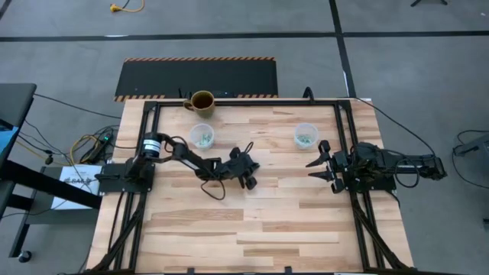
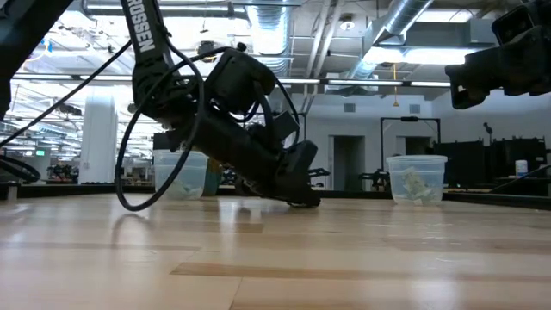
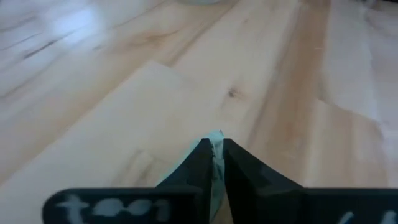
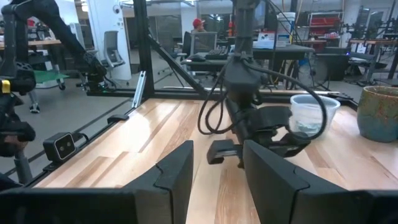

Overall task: Pick and place items into bin
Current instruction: Put the stevia packet into the left transparent bin

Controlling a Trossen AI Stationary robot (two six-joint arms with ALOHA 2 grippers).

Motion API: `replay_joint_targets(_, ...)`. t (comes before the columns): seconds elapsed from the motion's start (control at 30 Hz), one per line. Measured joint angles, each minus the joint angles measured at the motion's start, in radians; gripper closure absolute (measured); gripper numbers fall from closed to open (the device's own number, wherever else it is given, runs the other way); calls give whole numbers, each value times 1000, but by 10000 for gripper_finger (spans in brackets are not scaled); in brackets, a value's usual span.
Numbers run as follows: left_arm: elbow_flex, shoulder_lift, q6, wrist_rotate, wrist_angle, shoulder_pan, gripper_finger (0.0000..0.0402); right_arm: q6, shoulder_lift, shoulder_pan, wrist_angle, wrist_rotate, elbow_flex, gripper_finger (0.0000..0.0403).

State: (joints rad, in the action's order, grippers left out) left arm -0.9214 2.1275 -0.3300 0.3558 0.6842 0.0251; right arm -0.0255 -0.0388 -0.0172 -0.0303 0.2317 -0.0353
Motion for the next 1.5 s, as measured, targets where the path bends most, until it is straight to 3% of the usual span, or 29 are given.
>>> replay_joint_targets(0.13, 5, -40, 55, 45, 19, 32, 395, 0, 0, 0, 0, 0, 0, 268)
replay_joint_targets(0.3, 2, -172, 200, 228, 35, 86, 397, 0, 0, 0, 0, 0, 0, 270)
replay_joint_targets(0.4, 2, -274, 325, 397, 20, 128, 397, 0, 0, 0, 0, 0, 0, 269)
replay_joint_targets(0.53, 1, -405, 507, 709, -58, 175, 393, 0, 0, 0, 0, 0, 0, 269)
replay_joint_targets(0.67, 1, -517, 567, 944, -227, 189, 390, 0, 0, 0, 0, 0, 0, 270)
replay_joint_targets(0.77, 1, -579, 393, 946, -487, 178, 390, 0, 0, 0, 0, 0, 0, 270)
replay_joint_targets(0.97, 2, -608, -183, 871, -1061, 113, 397, 0, 0, 0, 0, 0, 0, 269)
replay_joint_targets(1.07, 21, -605, -376, 871, -1223, 91, 395, 0, 0, 0, 0, 0, 0, 270)
replay_joint_targets(1.2, 52, -604, -480, 838, -1295, 68, 398, 0, 0, 0, 0, 0, 0, 268)
replay_joint_targets(1.5, 139, -604, -432, 712, -1181, 39, 398, 0, 0, 0, 0, 0, 0, 270)
